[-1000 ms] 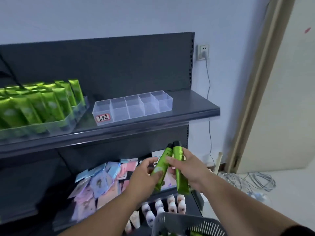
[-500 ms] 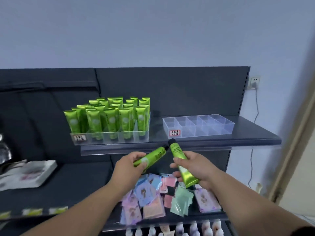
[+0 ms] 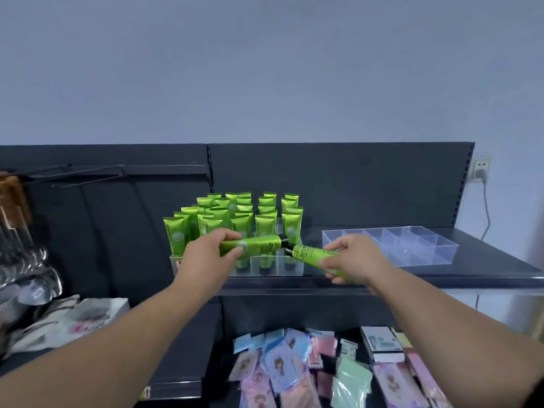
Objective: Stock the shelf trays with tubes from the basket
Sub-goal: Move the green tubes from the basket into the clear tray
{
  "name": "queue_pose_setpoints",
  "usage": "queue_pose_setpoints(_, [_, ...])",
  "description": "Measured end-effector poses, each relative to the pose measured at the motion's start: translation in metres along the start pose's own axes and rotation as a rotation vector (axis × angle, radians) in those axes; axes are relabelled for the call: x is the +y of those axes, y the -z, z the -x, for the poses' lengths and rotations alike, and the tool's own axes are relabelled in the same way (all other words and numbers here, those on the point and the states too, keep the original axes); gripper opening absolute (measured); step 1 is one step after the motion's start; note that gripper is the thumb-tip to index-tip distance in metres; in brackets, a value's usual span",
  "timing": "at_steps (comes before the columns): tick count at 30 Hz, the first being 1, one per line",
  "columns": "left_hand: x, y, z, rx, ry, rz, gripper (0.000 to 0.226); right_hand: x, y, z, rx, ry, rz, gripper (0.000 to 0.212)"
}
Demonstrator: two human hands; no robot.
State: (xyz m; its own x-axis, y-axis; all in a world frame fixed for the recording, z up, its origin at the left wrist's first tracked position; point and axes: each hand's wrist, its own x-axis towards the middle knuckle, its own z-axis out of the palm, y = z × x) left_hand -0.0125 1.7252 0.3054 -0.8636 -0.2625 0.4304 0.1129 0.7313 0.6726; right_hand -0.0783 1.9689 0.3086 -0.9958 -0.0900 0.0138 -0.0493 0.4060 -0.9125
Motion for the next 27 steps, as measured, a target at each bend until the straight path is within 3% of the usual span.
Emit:
queue_pose_setpoints(4, [0.017, 0.004, -0.031, 0.087, -0.042, 0.037, 0.012, -0.016, 0.015, -0.028, 0.101, 0.146, 0.248, 0.022])
queue_pose_setpoints(9, [0.037, 0.003, -0.066, 0.249, -0.073, 0.097, 0.013, -0.039, 0.024, -0.065, 0.054, 0.301, 0.459, 0.025])
queue_pose_setpoints(17, [0.051, -0.018, -0.106, 0.369, -0.064, 0.068, 0.019, -0.05, 0.02, -0.113, -0.102, 0.47, 0.755, 0.027])
queue_pose_setpoints(27, [0.052, -0.051, -0.132, 0.305, -0.058, 0.004, 0.019, -0.049, 0.013, -0.141, -0.241, 0.554, 0.863, 0.031])
